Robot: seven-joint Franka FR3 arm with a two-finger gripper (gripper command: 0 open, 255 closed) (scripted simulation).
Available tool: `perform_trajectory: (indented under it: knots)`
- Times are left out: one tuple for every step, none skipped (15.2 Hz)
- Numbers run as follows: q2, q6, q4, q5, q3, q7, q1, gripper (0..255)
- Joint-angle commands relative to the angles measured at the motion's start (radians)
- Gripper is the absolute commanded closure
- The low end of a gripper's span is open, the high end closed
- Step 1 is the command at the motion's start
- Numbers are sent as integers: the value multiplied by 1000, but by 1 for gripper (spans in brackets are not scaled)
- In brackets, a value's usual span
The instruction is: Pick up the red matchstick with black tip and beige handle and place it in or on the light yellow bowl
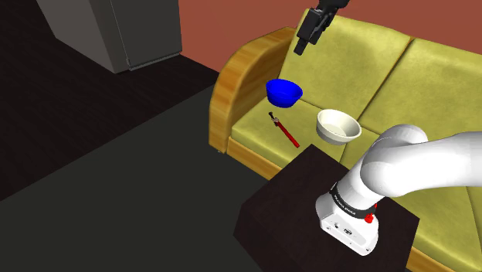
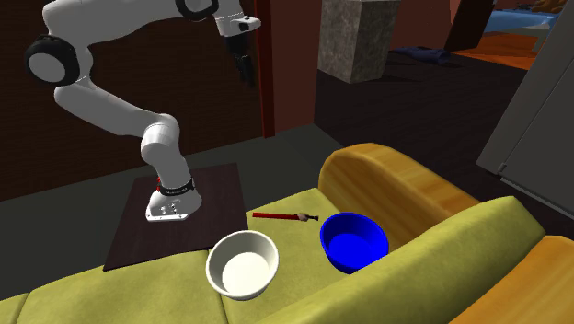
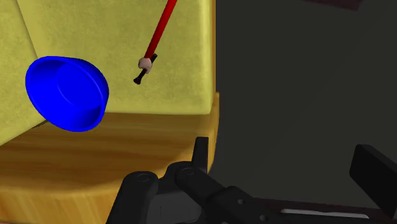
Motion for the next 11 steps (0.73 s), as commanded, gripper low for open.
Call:
perform_trajectory:
  knots:
    - [0, 0, 0, 0, 0, 0, 0, 0]
    - [-1, 29, -32, -4, -4, 3, -6, 0]
    - [-1, 59, -63, -9, -8, 7, -13, 0]
    - [0, 89, -93, -13, -13, 10, -20, 0]
    - [2, 119, -122, -17, -17, 14, -27, 0]
    - [5, 149, -151, -22, -21, 17, -34, 0]
    - [10, 180, -178, -27, -26, 21, -42, 0]
    - [16, 212, -204, -32, -30, 25, -50, 0]
    - [23, 243, -230, -37, -35, 29, -57, 0]
    - [32, 275, -255, -42, -39, 33, -66, 0]
    - [42, 308, -278, -47, -44, 37, -74, 0]
